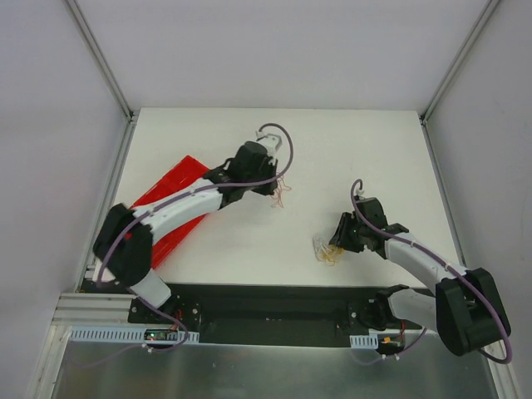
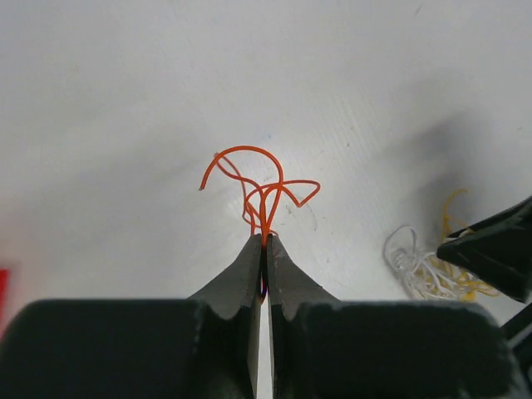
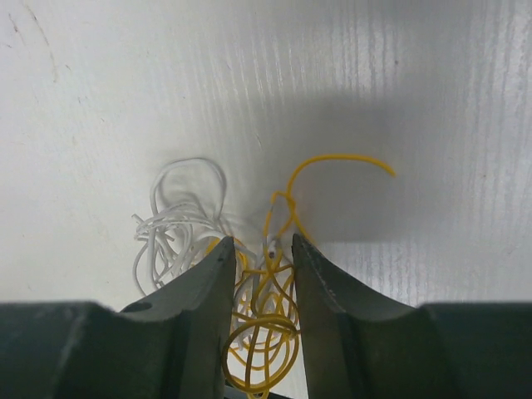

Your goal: Untangle the cables

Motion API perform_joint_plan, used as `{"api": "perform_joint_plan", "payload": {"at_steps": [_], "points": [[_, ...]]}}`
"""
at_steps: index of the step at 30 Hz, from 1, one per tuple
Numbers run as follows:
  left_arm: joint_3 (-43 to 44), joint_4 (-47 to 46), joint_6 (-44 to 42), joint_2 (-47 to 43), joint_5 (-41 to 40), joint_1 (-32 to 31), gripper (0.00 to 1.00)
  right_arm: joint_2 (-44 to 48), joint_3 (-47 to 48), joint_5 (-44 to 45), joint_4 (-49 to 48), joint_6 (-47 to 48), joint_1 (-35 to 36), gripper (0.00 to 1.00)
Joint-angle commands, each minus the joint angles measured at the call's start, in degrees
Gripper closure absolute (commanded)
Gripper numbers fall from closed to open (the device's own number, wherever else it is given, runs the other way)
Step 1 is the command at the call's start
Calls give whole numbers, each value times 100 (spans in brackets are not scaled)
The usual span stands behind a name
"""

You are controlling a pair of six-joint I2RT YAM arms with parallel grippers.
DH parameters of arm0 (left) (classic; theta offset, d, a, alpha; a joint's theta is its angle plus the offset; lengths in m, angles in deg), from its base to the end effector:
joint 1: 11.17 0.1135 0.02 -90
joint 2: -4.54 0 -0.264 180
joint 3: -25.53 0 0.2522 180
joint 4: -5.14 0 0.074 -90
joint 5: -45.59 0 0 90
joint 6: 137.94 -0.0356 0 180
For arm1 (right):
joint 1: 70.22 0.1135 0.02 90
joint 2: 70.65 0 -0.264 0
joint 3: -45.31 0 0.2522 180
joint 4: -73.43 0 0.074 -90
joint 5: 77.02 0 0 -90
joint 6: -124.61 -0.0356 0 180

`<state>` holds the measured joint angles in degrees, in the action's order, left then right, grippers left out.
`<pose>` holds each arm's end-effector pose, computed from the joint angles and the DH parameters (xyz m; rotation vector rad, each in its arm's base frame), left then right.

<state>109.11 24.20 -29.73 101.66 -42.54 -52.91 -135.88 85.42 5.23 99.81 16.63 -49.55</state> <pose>0.2904 -0.2607 0.2574 0.4699 2.1592 -0.6357 0.1908 0.0771 0.1606 -0.1184 2.5117 0.4512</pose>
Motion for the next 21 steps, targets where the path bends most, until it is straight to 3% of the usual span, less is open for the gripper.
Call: {"api": "perform_joint_plan", "payload": {"at_steps": [1,4,9,13,21], "points": [[-556,-38,-494,-1649,-811,393,100,-209,-60,239,-128,22,17,64],[-794,163,-416,-2423,-1003,928,100,-341,19,151,-137,57,25,64],[-734,550,-363,-2751,-1453,2027,100,-288,-7,151,-181,31,17,64],[-321,1051,-170,-2304,-1180,2748,100,-262,-25,63,-190,-30,17,64],[5,1606,630,-1100,-1751,3567,100,-95,-104,45,-111,-48,25,62]]}}
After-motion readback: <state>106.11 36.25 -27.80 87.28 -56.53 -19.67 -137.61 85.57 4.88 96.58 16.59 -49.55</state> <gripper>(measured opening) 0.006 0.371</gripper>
